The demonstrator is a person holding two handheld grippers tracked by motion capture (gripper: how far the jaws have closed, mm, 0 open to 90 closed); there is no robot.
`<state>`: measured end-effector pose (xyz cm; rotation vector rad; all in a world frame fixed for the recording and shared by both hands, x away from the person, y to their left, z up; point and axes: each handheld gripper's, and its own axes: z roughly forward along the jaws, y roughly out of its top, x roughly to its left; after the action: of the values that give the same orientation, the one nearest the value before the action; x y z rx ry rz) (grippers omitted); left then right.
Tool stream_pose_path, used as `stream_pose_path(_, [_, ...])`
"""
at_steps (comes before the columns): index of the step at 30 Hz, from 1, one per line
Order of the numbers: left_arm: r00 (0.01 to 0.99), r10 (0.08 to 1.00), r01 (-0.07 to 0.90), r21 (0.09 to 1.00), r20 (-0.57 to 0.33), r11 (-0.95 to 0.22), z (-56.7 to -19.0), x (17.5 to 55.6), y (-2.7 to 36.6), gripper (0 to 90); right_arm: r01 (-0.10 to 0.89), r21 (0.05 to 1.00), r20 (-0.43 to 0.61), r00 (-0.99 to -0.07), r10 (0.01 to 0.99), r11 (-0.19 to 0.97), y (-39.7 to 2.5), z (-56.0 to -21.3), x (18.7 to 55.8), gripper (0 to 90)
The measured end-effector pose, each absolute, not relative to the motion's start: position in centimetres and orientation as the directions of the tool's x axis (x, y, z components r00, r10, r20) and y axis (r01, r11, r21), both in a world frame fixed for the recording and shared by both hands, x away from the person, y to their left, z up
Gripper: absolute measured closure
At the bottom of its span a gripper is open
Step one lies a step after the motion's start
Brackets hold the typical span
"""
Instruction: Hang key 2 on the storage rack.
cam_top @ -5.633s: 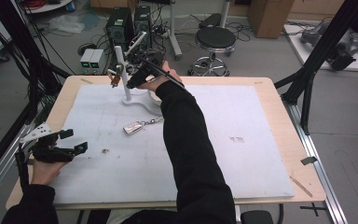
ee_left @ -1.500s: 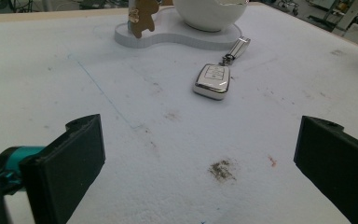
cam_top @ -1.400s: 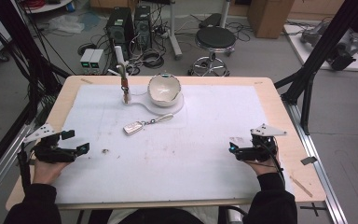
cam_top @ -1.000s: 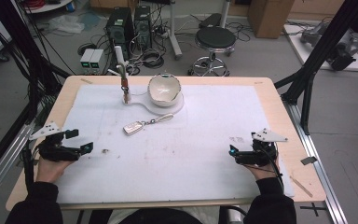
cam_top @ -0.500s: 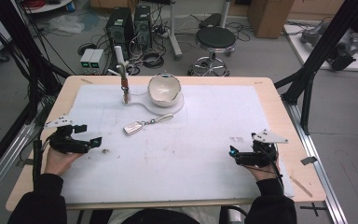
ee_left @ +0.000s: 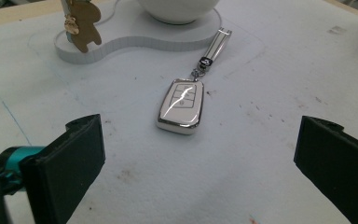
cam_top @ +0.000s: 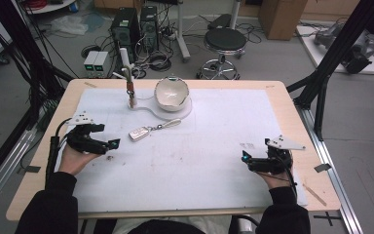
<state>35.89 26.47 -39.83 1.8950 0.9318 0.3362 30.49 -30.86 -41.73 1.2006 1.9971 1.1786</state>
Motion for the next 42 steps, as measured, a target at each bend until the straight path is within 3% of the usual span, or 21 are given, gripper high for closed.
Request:
stream_pose_path(17, [0.697,0.708,0.467,0.818,-0.109,-0.335,-39.3,39.8,22.1,2.3,0.422,0.885,0.026,-0.47,0.882,0.199,-31.5,-41.7,30.7,0.7])
stream_pose_path(42, [0.778,0.627,0.436,0.759,-0.047,-0.484,-39.1,42.6,16.3,3.9,0.414,0.89,0.031,-0.476,0.879,0.193,-31.7,-41.8,30.7,0.7])
